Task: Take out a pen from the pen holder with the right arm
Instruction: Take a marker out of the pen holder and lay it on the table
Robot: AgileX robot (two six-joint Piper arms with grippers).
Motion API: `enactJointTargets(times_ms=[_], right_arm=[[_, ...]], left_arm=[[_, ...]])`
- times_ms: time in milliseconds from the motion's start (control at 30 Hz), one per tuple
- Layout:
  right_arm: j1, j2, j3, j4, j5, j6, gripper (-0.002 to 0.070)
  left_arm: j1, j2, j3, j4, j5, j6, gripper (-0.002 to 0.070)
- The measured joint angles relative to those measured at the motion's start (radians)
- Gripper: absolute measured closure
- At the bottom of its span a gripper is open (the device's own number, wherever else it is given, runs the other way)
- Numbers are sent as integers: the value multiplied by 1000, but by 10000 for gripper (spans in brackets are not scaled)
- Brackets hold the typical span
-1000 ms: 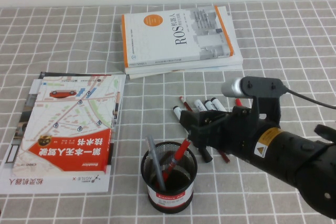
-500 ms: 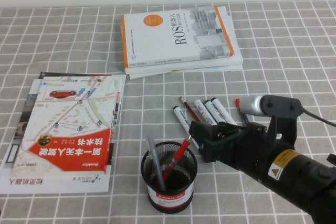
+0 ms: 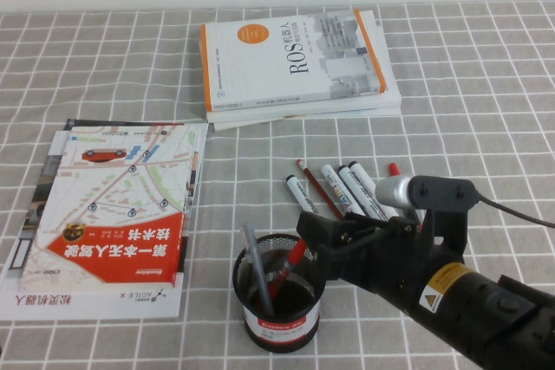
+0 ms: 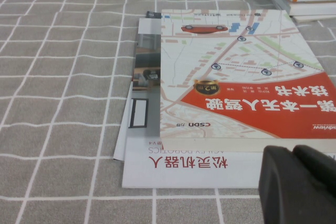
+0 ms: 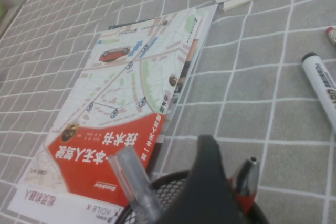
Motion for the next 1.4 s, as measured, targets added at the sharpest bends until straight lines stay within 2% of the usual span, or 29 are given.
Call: enactJointTargets(times_ms=[533, 633, 867, 1067, 1167, 1400], right_arm=[[0, 94, -65, 2, -19, -1, 223], [0, 94, -66, 2, -31, -1, 267], [0, 94, -66, 2, -38, -1, 465], [0, 94, -66, 0, -47, -15, 563], [0, 94, -66, -17, -51, -20, 634], [2, 92, -66, -78, -53, -20, 651]], left_arm=[[0, 0, 0, 0, 0, 0, 678], [0, 0, 0, 0, 0, 0, 678], [0, 0, 0, 0, 0, 0, 678], [0, 0, 0, 0, 0, 0, 678], [0, 0, 0, 0, 0, 0, 678], [0, 0, 0, 0, 0, 0, 678]])
